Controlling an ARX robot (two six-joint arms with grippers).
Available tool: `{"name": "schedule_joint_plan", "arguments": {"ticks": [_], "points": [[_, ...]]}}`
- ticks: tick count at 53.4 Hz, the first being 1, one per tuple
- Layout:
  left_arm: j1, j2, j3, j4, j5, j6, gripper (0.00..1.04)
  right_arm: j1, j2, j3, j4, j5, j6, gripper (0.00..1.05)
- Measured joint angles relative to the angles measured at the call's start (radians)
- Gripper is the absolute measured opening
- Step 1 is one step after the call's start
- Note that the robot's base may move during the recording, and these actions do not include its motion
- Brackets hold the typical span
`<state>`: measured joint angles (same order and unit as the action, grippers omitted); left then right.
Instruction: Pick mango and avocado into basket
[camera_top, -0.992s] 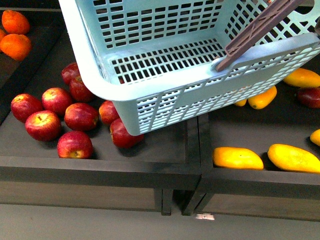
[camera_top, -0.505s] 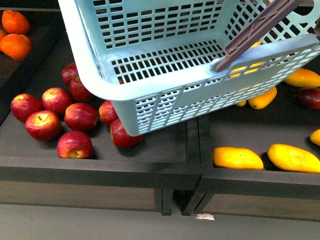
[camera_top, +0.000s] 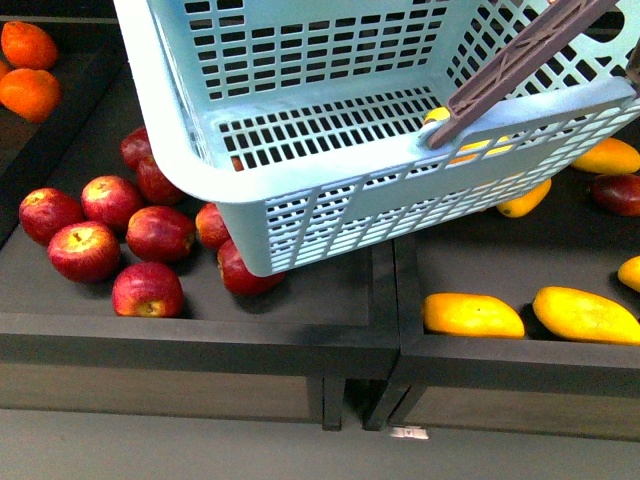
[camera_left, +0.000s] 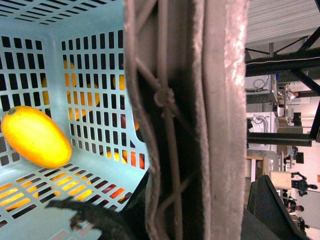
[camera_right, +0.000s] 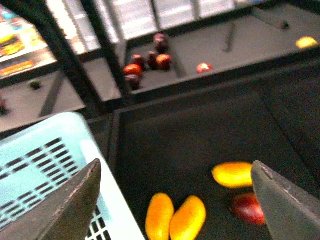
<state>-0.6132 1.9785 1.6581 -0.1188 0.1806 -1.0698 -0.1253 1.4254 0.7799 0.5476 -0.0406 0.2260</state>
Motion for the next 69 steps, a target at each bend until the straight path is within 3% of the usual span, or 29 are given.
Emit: {"name": "schedule_joint_plan", "arguments": {"ticks": [2,6,17,22,25,40,58,69], "points": [[0.0,0.0,0.0,0.0,0.0,0.0,0.15,0.003,-0.011,-0.056,0.093,-0.051,-0.064,0.8],[0.0,0.0,0.0,0.0,0.0,0.0,0.15,0.021,-0.063,-0.179,0.205,-0.062,-0.153,0.65],[0.001,0.0,0.0,0.0,-0.006,0.002,0.15,0.051,-0.229,-0.418,0.275,-0.029,-0.209,0.18],[0.001,0.0,0.0,0.0,-0.003,0.0,0.15,0.065,-0.282,-0.478,0.28,-0.01,-0.216,0.02],[0.001,0.0,0.0,0.0,-0.002,0.0,0.15,0.094,-0.313,-0.507,0.28,0.031,-0.22,0.02],[0.001,0.0,0.0,0.0,-0.004,0.001,0.15,0.121,-0.478,-0.631,0.24,0.04,-0.22,0.02],[0.001,0.0,0.0,0.0,-0.004,0.0,0.15,0.121,-0.505,-0.645,0.235,0.041,-0.222,0.55],[-0.009,0.0,0.0,0.0,-0.003,0.002,0.15,0.121,-0.505,-0.645,0.234,0.045,-0.222,0.96]]}}
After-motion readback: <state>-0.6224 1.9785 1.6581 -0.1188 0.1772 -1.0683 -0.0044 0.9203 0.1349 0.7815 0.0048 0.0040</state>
